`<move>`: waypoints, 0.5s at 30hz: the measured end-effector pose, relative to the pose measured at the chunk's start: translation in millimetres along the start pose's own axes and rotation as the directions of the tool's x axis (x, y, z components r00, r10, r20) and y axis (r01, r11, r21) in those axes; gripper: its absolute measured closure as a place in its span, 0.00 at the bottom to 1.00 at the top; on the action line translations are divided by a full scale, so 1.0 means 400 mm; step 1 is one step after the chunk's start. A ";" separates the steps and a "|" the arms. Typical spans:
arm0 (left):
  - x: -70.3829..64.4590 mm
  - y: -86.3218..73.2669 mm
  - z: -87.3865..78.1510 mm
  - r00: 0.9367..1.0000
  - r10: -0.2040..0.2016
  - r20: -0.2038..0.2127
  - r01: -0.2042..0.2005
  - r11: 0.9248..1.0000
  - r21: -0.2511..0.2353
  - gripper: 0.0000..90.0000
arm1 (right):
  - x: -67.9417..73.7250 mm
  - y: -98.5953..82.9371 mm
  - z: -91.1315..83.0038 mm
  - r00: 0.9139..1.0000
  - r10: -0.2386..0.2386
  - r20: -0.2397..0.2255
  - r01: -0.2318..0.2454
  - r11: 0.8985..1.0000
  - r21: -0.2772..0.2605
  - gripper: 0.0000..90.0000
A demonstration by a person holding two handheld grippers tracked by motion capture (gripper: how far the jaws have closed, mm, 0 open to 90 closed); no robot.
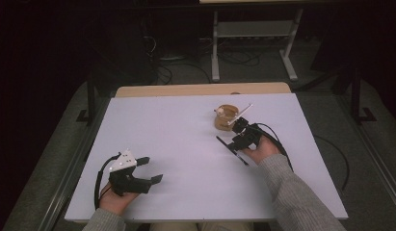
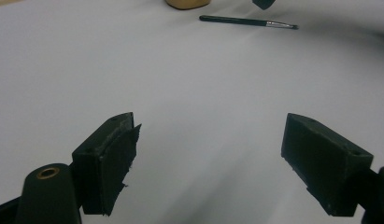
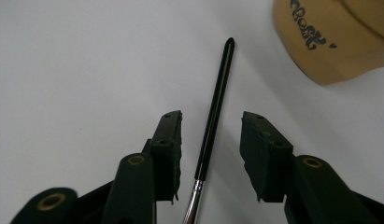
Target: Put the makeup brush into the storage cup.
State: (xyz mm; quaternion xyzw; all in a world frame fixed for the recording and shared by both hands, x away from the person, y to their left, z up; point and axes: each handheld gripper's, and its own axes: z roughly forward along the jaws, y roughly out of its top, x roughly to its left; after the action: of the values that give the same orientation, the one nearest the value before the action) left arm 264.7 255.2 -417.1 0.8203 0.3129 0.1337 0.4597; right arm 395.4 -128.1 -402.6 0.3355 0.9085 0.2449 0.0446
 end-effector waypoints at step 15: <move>-0.001 0.000 0.000 1.000 0.004 0.007 -0.004 1.000 -0.004 0.20 | 0.001 -0.020 0.046 1.000 0.030 0.007 -0.030 0.999 0.027 0.75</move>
State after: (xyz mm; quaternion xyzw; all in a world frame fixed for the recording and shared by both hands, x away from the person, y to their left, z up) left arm 264.5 255.0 -417.0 0.8205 0.3095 0.1324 0.4621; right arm 394.7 -125.4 -422.6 0.3505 0.9065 0.2320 0.0394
